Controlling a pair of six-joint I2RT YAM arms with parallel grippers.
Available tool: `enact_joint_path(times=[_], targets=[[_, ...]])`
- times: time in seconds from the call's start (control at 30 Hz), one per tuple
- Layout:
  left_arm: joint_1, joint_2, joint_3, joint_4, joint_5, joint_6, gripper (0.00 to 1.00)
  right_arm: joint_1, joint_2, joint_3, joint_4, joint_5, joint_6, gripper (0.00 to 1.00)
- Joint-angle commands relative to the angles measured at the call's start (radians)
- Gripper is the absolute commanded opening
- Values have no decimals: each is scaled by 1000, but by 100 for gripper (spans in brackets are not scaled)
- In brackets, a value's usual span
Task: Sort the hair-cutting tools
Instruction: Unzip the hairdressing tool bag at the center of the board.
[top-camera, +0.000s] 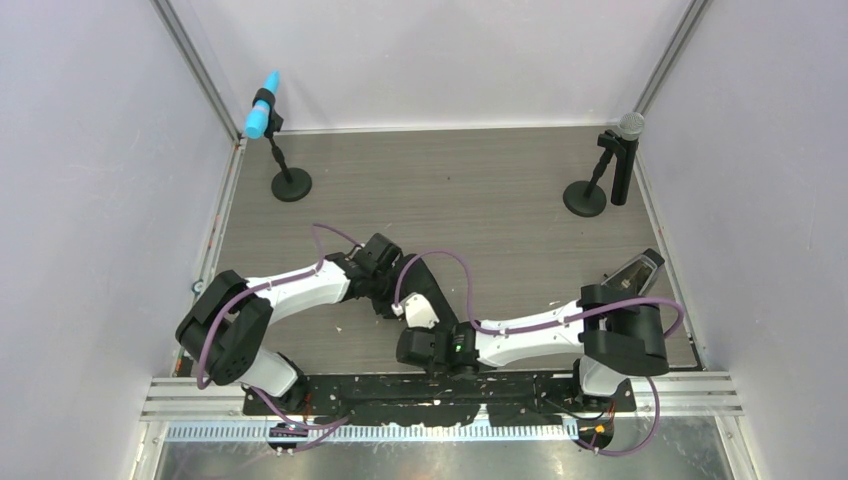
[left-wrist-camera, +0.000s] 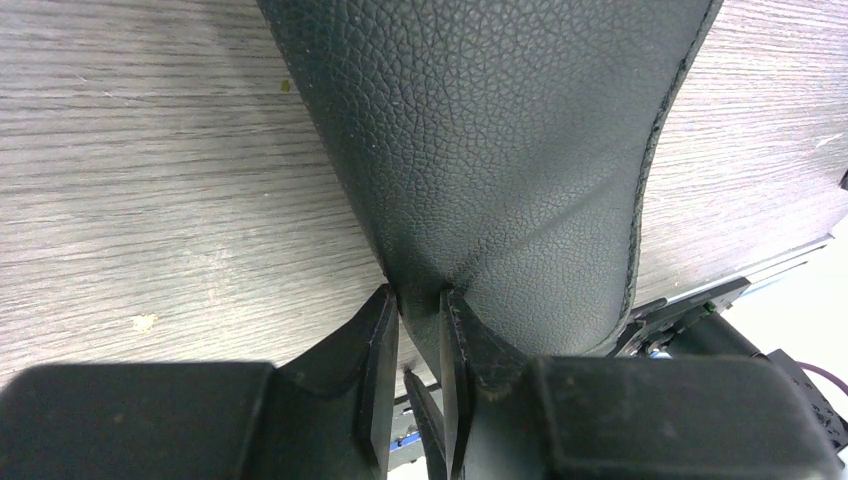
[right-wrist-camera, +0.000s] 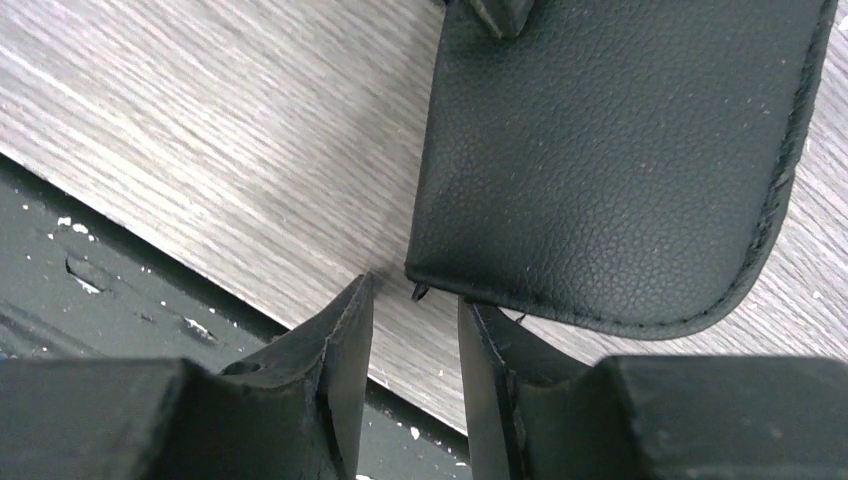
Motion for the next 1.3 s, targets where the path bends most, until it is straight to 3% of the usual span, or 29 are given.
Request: enact_joint_path(times=[0.0, 0.33, 0.5, 0.7, 0.97, 1.27], targets=[[-12, 22, 18, -3, -65, -4, 21, -27, 20, -3, 27, -2, 12, 39], [-14, 22, 23, -7, -70, -4, 21, -69, 48, -6, 25, -25, 25, 34], [-14, 27, 23, -7, -70, -3, 21, -91, 45, -13, -14, 14, 71, 25], [-14, 42, 33, -20, -83, 8, 21, -92, -9, -27, -18, 37, 74, 6], [1, 85, 110, -122, -174, 83, 21, -101, -168, -122, -29, -44, 79, 5], [35, 111, 127, -133, -188, 133, 20, -184, -266, -234, -16, -120, 104, 5]])
